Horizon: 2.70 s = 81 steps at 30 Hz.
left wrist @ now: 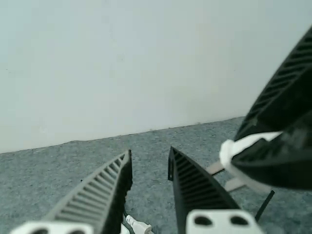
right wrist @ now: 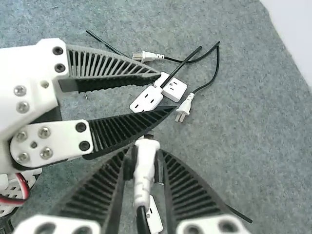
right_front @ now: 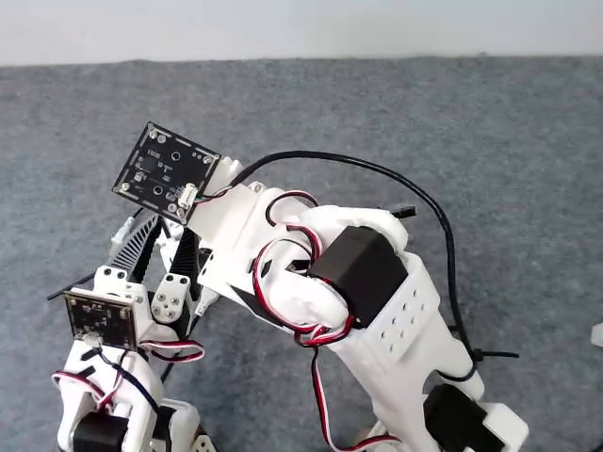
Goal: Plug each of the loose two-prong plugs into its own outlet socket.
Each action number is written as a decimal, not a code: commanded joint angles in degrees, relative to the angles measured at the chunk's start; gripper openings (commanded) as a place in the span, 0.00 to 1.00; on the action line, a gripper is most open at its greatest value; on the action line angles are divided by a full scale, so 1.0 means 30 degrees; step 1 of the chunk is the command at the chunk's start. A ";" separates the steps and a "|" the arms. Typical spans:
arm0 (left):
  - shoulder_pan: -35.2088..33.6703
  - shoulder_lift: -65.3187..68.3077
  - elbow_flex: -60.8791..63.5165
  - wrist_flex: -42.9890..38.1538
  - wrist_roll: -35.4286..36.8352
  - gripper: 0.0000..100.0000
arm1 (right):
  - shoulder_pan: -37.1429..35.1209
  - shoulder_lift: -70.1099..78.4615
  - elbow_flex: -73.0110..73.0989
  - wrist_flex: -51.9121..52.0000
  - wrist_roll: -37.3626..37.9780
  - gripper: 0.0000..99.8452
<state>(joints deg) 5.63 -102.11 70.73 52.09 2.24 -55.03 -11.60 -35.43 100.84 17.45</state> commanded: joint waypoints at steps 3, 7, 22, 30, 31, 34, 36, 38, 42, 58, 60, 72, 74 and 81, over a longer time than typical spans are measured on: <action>0.0557 0.0088 0.0366 -0.0176 0.0264 0.14 | -0.1011 -0.0747 -0.0205 0.0454 0.0029 0.01; -0.0176 0.0088 0.0747 -0.0293 0.0147 0.14 | -0.0747 -0.0630 -0.0088 0.0601 0.0117 0.01; -0.7267 0.0088 0.1656 -0.3077 0.0264 0.14 | 0.1070 -0.0542 0.7883 -0.1802 0.0645 0.01; -0.9319 0.0088 0.2769 -0.1612 0.0264 0.14 | 0.4733 0.1275 1.3187 -0.6989 -0.1612 0.01; -0.9289 0.0088 0.3004 -0.1612 0.0264 0.14 | 0.5172 0.1802 1.3128 -0.7458 -0.2256 0.01; -0.9260 0.0088 0.3238 -0.1641 0.0293 0.14 | 0.5700 0.3267 1.2630 -0.8571 -0.3985 0.01; -0.9260 0.0088 0.3590 -0.1817 0.0293 0.14 | 0.5846 0.4498 1.2073 -0.8923 -0.4923 0.01; -0.9260 0.0088 0.4557 -0.3077 0.0322 0.14 | 0.5846 0.5934 1.1253 -0.8806 -0.5509 0.01; -0.9260 0.0088 0.6227 -0.5392 0.0234 0.14 | 0.5817 0.8396 0.9348 -0.7751 -0.5714 0.01; -0.9260 0.0088 0.6374 -0.5333 0.0264 0.14 | 0.5758 0.9011 0.6857 -0.4117 -0.5509 0.01; -0.9260 0.0088 0.6374 -0.5333 0.0264 0.14 | 0.5817 0.9040 0.6886 -0.3883 -0.5187 0.01; -0.9260 0.0088 0.6520 -0.5392 0.0234 0.14 | 0.5875 0.9245 0.6974 -0.4147 -0.4952 0.01; -0.9231 0.0088 0.6520 -0.5392 0.0205 0.14 | 0.5875 0.9245 0.6974 -0.4440 -0.4601 0.01; -0.9231 0.0088 0.6520 -0.5363 0.0205 0.14 | 0.5875 0.9333 0.6974 -0.4821 -0.4454 0.01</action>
<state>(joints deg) -21.98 -101.32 90.86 37.76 2.42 -38.15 16.79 -11.52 87.56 3.21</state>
